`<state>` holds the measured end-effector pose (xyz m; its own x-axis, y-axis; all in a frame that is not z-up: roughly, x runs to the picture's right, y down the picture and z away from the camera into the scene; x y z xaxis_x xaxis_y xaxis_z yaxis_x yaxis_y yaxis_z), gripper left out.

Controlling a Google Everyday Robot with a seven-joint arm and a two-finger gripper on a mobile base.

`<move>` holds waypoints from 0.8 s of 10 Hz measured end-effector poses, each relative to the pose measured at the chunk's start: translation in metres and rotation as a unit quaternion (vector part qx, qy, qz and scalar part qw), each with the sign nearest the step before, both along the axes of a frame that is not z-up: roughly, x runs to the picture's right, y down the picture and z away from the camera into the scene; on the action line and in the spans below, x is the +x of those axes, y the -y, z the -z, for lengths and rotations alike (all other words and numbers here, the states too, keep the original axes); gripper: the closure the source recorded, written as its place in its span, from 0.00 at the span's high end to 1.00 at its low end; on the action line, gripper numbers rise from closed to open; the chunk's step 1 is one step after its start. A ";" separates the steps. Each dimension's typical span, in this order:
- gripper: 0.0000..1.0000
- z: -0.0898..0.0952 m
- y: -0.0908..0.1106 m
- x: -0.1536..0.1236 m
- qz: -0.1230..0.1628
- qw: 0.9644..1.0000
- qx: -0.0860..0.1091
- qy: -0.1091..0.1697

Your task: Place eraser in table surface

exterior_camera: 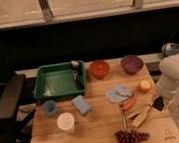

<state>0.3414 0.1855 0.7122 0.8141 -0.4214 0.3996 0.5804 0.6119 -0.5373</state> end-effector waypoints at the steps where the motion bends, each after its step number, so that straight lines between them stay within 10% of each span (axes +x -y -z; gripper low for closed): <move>1: 0.20 0.006 0.012 0.000 -0.008 1.000 0.012 -0.008; 5: 0.20 0.011 0.024 -0.002 -0.045 0.998 0.032 -0.005; 8: 0.20 0.005 -0.001 0.009 -0.089 0.996 0.005 -0.008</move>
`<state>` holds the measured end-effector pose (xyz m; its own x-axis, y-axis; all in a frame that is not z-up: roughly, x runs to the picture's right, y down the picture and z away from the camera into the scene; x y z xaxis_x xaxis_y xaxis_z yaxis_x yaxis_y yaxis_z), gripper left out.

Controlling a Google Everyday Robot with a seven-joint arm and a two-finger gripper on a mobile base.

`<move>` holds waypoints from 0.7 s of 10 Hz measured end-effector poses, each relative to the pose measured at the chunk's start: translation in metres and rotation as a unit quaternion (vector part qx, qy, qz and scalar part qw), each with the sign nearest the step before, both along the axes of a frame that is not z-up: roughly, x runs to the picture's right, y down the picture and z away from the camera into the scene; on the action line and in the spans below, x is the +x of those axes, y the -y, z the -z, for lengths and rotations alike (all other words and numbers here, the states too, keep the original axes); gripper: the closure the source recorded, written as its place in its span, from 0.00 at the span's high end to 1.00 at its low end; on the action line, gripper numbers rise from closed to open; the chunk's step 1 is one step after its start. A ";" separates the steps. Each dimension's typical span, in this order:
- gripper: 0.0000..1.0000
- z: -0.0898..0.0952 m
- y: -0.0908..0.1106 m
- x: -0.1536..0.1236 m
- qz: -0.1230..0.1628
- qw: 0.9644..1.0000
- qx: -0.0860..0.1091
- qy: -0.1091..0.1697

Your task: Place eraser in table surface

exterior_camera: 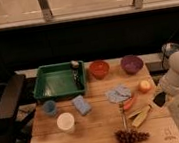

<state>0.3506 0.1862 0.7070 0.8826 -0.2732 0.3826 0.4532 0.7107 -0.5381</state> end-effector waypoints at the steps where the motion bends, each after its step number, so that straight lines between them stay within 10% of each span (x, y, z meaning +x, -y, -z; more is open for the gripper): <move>1: 0.20 -0.003 -0.013 0.004 -0.015 1.000 -0.015 -0.002; 5: 0.21 -0.016 -0.064 0.009 -0.072 0.995 -0.075 0.012; 7: 0.38 -0.019 -0.086 -0.001 -0.092 0.990 -0.106 0.032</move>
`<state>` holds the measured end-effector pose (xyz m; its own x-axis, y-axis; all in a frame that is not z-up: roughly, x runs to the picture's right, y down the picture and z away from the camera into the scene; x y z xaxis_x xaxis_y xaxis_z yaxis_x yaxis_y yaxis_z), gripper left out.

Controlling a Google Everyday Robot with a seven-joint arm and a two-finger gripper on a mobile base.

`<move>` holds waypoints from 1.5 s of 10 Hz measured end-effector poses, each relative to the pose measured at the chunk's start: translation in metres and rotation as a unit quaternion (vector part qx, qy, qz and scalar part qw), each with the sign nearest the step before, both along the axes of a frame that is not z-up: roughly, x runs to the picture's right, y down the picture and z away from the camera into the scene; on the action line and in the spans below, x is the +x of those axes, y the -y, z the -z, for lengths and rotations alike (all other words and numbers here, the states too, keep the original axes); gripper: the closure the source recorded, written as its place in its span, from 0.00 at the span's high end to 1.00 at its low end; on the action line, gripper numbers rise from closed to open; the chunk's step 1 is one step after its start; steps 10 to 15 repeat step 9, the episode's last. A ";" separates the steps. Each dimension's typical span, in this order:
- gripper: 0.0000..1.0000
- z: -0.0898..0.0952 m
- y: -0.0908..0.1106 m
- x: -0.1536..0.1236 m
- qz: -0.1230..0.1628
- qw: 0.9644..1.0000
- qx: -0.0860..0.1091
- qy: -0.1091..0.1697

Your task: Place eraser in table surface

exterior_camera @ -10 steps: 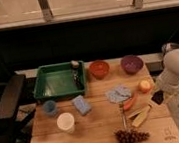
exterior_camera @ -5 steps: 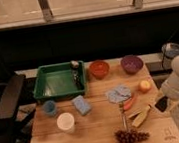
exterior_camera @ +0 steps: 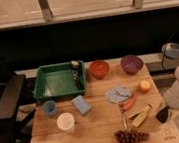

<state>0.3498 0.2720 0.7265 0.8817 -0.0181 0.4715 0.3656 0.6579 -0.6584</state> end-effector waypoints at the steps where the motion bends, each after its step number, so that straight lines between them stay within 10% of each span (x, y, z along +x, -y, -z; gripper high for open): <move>1: 0.41 -0.001 -0.010 -0.006 -0.007 1.000 -0.013 0.009; 4: 0.65 -0.003 -0.030 -0.018 -0.026 0.999 -0.037 0.030; 15: 0.66 -0.007 -0.034 -0.029 -0.026 0.998 -0.038 0.045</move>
